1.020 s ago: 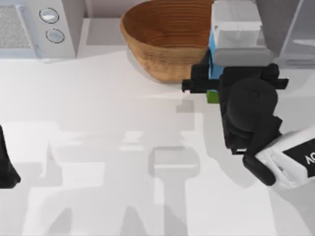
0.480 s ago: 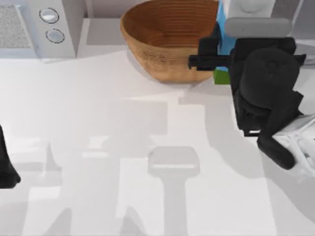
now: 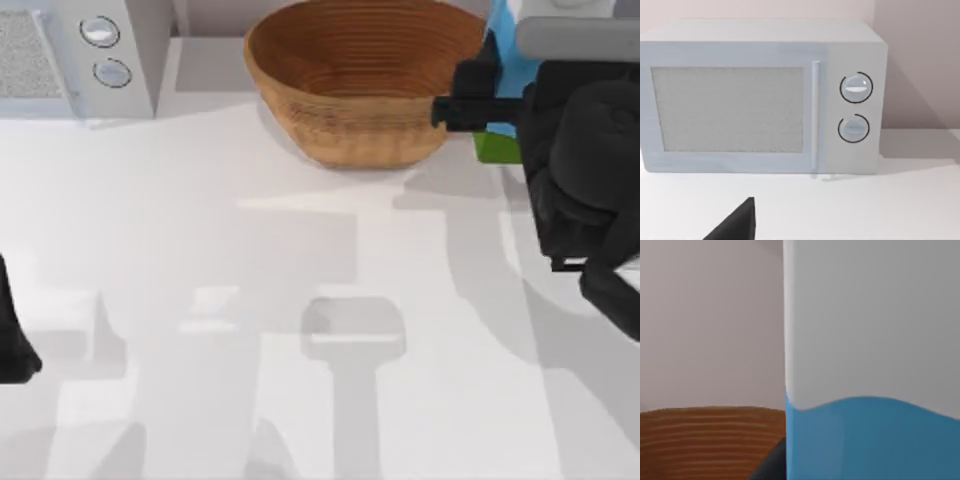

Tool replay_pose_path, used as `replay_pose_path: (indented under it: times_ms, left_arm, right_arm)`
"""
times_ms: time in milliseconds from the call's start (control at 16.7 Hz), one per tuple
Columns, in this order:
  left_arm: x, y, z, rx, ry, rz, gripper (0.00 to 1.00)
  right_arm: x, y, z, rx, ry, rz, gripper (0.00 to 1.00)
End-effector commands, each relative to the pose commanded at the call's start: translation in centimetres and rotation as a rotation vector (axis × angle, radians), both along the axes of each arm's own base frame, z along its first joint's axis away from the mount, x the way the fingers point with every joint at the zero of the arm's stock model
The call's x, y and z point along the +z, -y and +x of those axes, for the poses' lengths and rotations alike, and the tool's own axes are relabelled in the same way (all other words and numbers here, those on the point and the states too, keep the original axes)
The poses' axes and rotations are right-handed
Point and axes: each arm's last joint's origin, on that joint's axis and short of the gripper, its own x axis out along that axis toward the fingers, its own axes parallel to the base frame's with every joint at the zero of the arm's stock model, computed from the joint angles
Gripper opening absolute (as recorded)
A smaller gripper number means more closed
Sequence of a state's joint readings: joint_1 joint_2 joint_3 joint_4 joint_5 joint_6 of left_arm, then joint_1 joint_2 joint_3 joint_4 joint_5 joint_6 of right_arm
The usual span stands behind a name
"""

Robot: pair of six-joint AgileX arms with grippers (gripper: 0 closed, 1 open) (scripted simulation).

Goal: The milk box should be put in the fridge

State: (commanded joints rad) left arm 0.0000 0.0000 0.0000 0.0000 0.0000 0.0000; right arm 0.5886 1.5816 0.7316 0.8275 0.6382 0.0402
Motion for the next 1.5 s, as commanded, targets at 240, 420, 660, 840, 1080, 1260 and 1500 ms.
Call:
replay_pose_path:
  times_ms: [240,420,660,840,1080,1260,1500]
  left_arm:
    - [0.0,0.0,0.0,0.0,0.0,0.0,1.0]
    - [0.0,0.0,0.0,0.0,0.0,0.0,1.0]
    - [0.0,0.0,0.0,0.0,0.0,0.0,1.0]
    - [0.0,0.0,0.0,0.0,0.0,0.0,1.0]
    - [0.0,0.0,0.0,0.0,0.0,0.0,1.0]
    - [0.0,0.0,0.0,0.0,0.0,0.0,1.0]
    - [0.0,0.0,0.0,0.0,0.0,0.0,1.0]
  right_arm:
    - [1.8,5.5,-2.7,-0.031,-0.03,-0.007,0.0]
    - [1.8,9.8,-6.2,-0.048,-0.066,-0.019,0.0]
    - [0.1,14.0,-11.6,-0.046,-0.087,-0.025,0.0]
    - [-1.9,15.7,-14.8,-0.027,-0.064,-0.023,0.0]
    - [-4.3,16.6,-17.1,0.009,-0.012,-0.019,0.0]
    - [-5.5,16.9,-17.6,0.03,0.006,-0.016,0.0]
    - [-5.7,17.0,-17.6,0.034,0.009,-0.014,0.0]
